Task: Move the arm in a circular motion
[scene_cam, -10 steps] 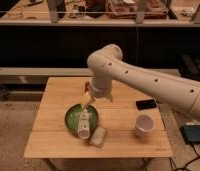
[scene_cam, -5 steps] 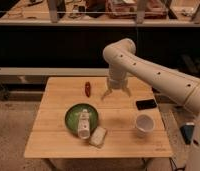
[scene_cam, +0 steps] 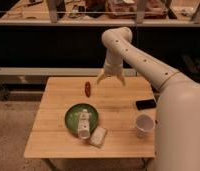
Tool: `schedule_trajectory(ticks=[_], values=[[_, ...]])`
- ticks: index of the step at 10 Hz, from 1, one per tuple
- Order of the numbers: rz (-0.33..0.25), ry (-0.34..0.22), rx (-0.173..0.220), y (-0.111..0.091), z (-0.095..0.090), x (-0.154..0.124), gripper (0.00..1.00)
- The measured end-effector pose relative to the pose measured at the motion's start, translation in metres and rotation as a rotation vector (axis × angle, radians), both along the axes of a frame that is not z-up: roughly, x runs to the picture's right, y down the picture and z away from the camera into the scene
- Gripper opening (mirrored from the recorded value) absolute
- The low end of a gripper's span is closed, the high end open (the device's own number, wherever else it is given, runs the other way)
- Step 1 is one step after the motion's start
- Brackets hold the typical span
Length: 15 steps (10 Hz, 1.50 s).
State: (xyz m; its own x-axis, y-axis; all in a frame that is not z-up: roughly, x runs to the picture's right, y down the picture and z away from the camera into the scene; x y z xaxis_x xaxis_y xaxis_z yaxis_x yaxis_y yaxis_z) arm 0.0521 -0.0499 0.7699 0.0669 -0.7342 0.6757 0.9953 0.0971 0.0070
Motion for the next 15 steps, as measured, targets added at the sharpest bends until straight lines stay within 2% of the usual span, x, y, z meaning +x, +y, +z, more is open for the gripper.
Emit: schedule_trajectory(ticks=[2,4,5,7,8,9,11,13,15], values=[[-0.053,-0.06,0.033,-0.017,-0.007,-0.062,0.8],[-0.119,-0.123,0.066,-0.014,-0.017,-0.111,0.8],[-0.18,-0.17,0.09,-0.002,-0.026,-0.14,0.8],[-0.278,-0.23,0.127,0.025,-0.043,-0.168,0.8],[-0.342,-0.267,0.149,0.05,-0.057,-0.175,0.8],[-0.406,-0.293,0.167,0.092,-0.075,-0.167,0.8],[-0.447,-0.286,0.161,0.151,-0.098,-0.128,0.8],[-0.429,-0.25,0.128,0.203,-0.119,-0.077,0.8],[-0.36,-0.19,0.094,0.235,-0.133,-0.024,0.8]])
